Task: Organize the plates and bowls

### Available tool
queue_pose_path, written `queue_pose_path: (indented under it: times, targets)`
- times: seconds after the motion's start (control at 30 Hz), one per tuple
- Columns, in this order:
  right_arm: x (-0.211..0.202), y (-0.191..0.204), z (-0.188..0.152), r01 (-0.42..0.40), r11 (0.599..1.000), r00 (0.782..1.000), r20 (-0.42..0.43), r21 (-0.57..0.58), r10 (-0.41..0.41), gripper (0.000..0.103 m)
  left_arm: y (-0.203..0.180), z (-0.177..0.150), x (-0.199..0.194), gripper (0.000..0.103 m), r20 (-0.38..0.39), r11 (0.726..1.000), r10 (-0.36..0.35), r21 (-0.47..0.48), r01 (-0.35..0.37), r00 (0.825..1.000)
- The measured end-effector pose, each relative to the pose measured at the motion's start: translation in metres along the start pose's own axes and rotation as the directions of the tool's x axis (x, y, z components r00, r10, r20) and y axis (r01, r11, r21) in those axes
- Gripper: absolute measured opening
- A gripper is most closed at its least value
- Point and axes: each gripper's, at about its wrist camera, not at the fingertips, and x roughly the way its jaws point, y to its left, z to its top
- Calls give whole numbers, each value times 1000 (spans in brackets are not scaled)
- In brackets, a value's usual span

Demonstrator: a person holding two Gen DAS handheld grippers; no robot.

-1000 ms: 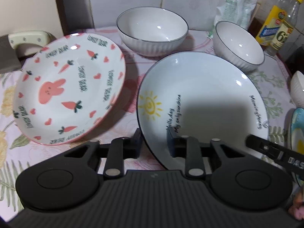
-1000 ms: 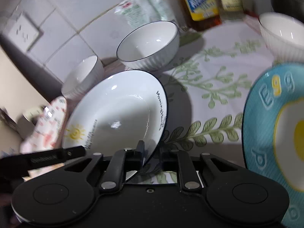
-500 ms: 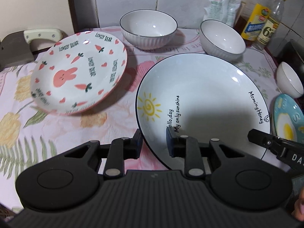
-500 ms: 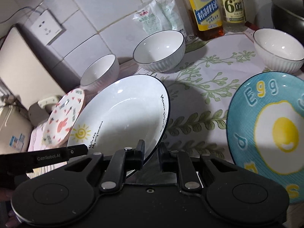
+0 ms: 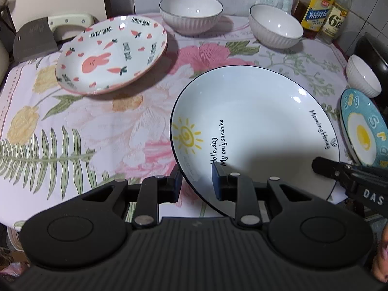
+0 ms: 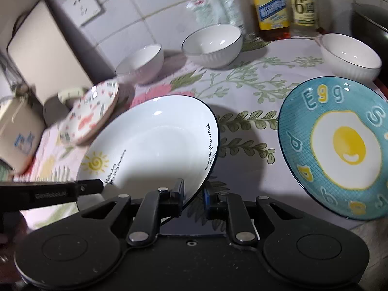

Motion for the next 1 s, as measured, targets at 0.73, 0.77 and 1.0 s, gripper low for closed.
queue_pose_path:
  times: [0.73,0.77,1.0]
  targets:
    - [12,4,6,101,990,988,-107,-96,-111,38,-17,8,8,26,-195,995,96,18,-94,976]
    - [10,4,7,101,990,987,-118,-95,-112,44,-19,9,6,26,-204,995,103,26,-100,974]
    - [-30,-11,9,76,995,991,-104,-62,-82,56,-40,8,-25,29,-229,992,115,77,-100,967]
